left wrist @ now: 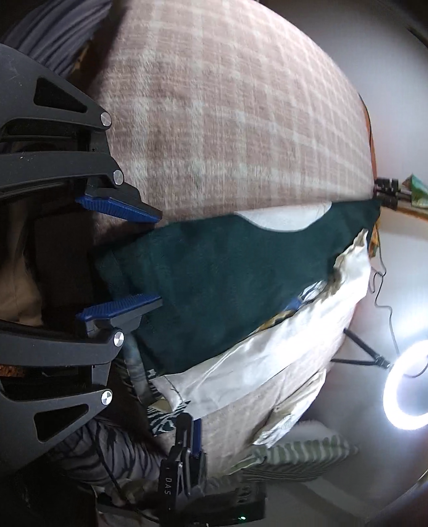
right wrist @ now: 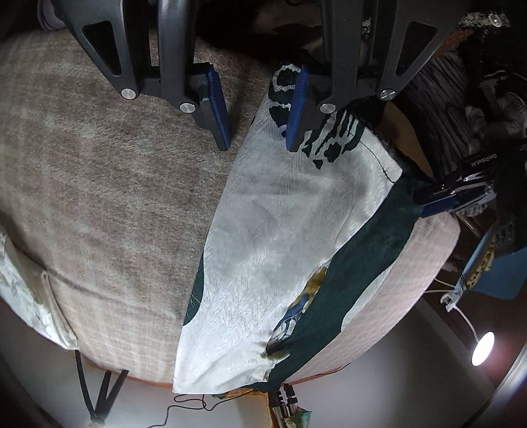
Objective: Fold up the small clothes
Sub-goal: 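Release the white panel and bring both tools to the shirt hem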
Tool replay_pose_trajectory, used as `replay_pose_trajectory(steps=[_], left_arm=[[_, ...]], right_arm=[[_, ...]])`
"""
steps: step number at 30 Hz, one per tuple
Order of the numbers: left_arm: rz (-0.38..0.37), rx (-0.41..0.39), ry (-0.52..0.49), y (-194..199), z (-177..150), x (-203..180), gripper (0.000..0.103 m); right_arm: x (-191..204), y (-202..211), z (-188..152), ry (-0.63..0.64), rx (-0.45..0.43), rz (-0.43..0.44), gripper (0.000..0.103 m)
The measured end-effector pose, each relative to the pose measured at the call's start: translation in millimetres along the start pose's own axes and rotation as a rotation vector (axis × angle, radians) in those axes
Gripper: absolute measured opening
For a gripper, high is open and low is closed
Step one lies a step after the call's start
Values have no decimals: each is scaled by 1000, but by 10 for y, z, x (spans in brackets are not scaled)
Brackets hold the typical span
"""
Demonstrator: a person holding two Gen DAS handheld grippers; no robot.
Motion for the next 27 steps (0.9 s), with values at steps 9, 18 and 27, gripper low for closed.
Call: replay_pose_trajectory(steps=[9,18,27], left_arm=[[-2,-30,-14,134,-9,173,3],[-24,18,57,155,-34,303,37],[-99,28,91,81,-24,207,35]], right_arm=[[46,12,-22,40,-2,-32,0],[28,30,-65,21,24,5,11],[-16,52,-160,-57,12,115,26]])
Point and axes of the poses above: each gripper's, at about its wrist camera, not at the fingertips, and y roughly against the way its jaws point, x to its left, z to its top, the point moved 4 cm from there along -y, roughly the way its jaws point, and after that the axes turned 1 degree about -z, right-handed, at the moved point
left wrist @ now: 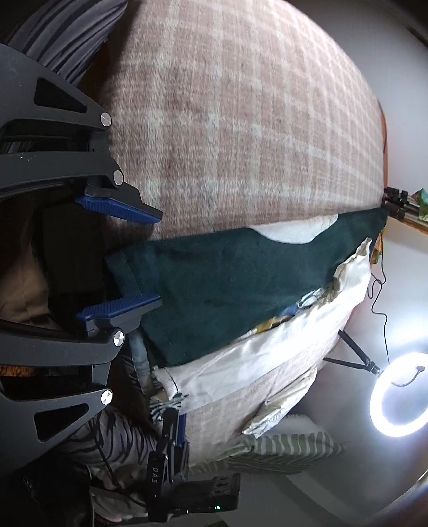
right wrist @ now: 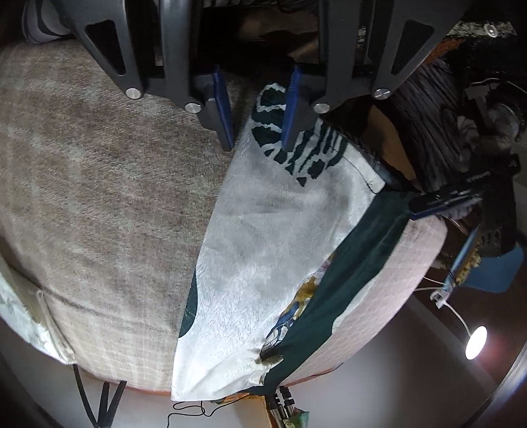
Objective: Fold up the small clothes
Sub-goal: 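Release the white panel and bring both tools to the shirt hem, then grasp the folded hem with both tools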
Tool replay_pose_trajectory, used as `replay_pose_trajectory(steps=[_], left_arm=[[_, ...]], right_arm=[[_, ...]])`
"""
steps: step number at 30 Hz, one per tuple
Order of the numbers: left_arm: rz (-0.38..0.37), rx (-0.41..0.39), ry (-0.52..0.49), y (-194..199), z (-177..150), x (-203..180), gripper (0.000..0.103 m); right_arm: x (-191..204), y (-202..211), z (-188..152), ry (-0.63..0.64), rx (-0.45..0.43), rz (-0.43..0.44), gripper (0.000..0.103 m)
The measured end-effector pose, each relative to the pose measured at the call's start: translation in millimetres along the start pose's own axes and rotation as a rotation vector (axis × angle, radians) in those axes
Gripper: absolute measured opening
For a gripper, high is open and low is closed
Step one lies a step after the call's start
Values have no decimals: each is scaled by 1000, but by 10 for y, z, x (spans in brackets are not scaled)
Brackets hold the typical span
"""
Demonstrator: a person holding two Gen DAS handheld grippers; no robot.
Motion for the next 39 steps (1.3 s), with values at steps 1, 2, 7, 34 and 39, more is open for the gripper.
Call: replay_pose_trajectory(steps=[1,2,7,34,39], left_arm=[[-22,6,13,-22,-1,-1,27],[-37,12,23,-40,-2,6,12],[-90,12,59,6,11,13,3],[-131,64,71,-43,-24,12,4],[-180,45,86,46,44,-17,3]], right_arm=[[-16,-4,-3,-20,-3,26,21],[-25,-15,-4,-30,-7,38,19],[-64,11,7,-103,-15,106,0],[-163,-67,-86,-200,-11,252,2],[-256,15,-21,-276,-41,344,0]])
Point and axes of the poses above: each gripper's, at about its wrist camera, not at the fingertips, and y roughly against the way its jaws point, x to its left, z to its top, the point moved 4 cm from there along -y, roughly the way its jaws point, and after that the axes turned 1 degree about -z, right-handed, at the moved point
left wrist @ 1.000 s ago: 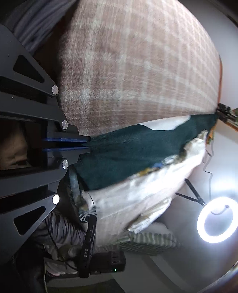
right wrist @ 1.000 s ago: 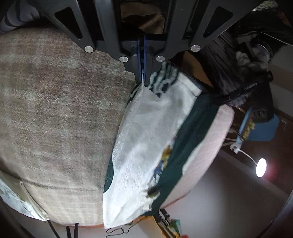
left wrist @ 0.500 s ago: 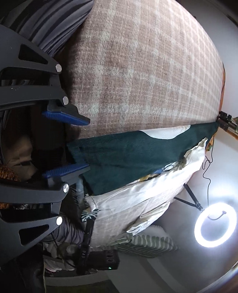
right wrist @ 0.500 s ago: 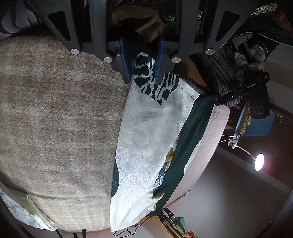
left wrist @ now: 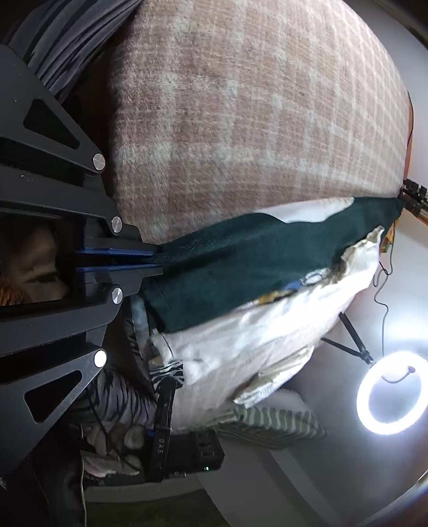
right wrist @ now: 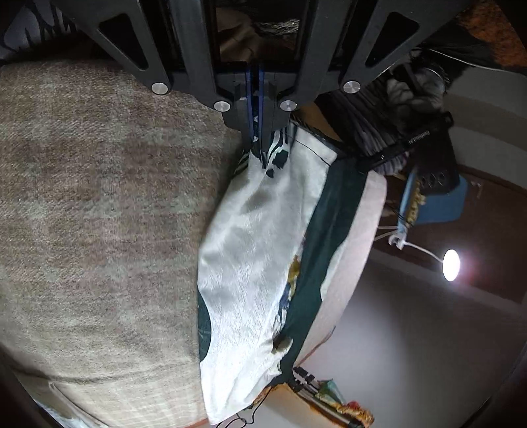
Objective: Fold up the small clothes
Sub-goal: 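Grasp the folded hem with both tools, then lift the hem and fold it toward the collar with both tools, then release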
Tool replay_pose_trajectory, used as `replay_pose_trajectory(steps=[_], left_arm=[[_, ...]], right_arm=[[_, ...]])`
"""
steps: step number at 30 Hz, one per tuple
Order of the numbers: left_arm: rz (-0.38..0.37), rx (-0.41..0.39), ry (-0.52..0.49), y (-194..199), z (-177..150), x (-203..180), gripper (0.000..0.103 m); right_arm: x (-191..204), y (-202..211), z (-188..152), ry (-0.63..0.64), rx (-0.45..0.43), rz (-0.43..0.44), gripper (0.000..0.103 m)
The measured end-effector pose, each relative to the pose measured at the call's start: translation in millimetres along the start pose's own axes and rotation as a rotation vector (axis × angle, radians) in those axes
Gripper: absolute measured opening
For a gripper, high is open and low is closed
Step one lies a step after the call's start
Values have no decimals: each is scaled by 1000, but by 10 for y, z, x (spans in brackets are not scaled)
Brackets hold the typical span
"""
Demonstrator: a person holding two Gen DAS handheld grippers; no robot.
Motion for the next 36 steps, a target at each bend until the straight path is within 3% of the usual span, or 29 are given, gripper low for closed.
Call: replay_pose_trajectory(steps=[6,11,19,26,36], left_arm=[[-53,-41,15,69,248,-74,2],[-63,-80,20,67,538,-66,2],[-19,-145,-27,50,1079,-19,2],[24,-147,-28,-139,1411,152,2],[72,-137,-13,-395,1606,314,2]], right_arm=[[40,130,247,-44,-51,74,0],[86,171,541,-40,-83,74,0],[77,132,1168,-42,-129,44,0],[-60,-116,1698,-65,-124,-20,0],[-242,-347,2001,-71,-83,-52,1]])
Point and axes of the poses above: each gripper's, at about its wrist camera, not at the fingertips, and y roughly against the way its jaws point, x to its left, z to its top, the point moved 4 cm from there along -y, roughly the way its jaws point, and after that the axes turned 1 degree about -z, right-handed, at the moved point
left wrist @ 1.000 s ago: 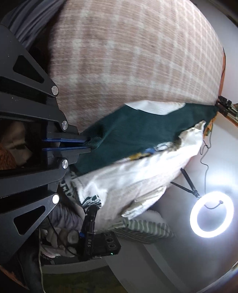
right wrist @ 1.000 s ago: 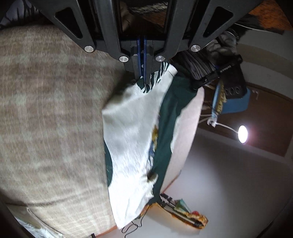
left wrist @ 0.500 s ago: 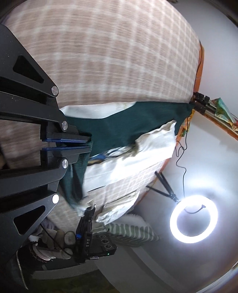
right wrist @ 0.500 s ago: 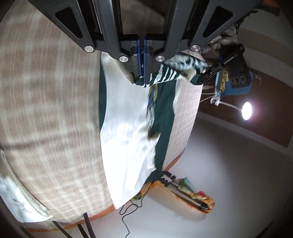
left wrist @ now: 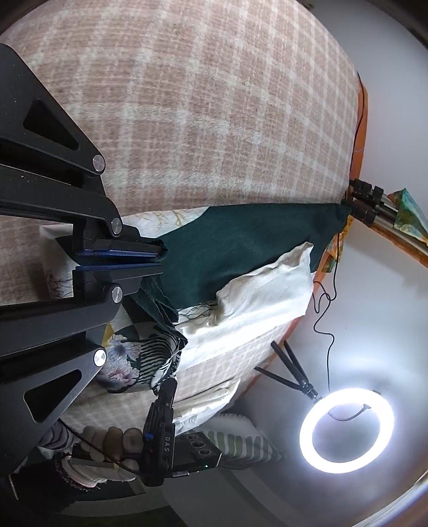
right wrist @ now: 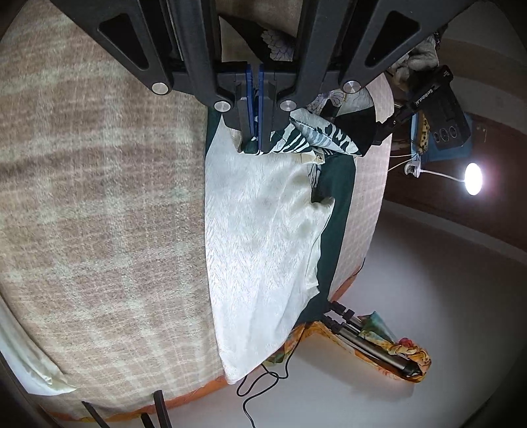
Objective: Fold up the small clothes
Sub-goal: 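Lift the hem and fold it toward the collar with both tools, then release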
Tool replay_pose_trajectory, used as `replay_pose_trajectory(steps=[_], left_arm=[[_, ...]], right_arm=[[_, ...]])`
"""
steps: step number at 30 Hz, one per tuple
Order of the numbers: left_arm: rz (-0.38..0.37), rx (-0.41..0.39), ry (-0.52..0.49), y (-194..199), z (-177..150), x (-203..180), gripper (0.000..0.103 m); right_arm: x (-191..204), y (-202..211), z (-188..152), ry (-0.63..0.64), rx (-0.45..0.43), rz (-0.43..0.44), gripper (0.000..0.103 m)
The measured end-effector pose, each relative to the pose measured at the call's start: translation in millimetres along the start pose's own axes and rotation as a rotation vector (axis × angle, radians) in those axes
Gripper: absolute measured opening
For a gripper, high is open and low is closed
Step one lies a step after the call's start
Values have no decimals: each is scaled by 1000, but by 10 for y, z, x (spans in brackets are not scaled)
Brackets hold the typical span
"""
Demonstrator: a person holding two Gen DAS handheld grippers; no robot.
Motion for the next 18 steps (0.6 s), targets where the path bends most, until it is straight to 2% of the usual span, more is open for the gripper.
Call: replay_pose_trajectory(steps=[2,4,5,6,7,10,13,18], left_arm=[[19,-4,-12,-27,40,-4,3],[45,-14,-20,-30,91,-6,12],[53,-16,-21,-21,120,-8,23],[65,-24,-25,9,147,-17,33],[74,-40,-36,57,159,-32,35],[117,-94,-97,217,163,-109,36],[110,-105,-150,287,57,-218,36],[88,-37,-262,138,-237,-447,36]], right_arm=[[8,-10,30,10,-6,-16,4],[20,1,55,21,-12,-35,9],[39,28,63,41,-19,-56,16],[73,71,67,68,-36,-64,38],[118,136,54,105,-65,-75,44],[253,281,-31,228,-106,-132,43],[380,341,-196,326,-110,-143,38],[551,173,-505,500,-68,-233,37]])
Point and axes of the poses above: each gripper's, at about its wrist camera, not at the fingertips, and y roughly against the way its jaws point, x to its left, z to its top, the point moved 4 cm from there along -y, roughly the way its jaws point, and after that the axes turned 1 degree about -z, right-handed, at the moved point
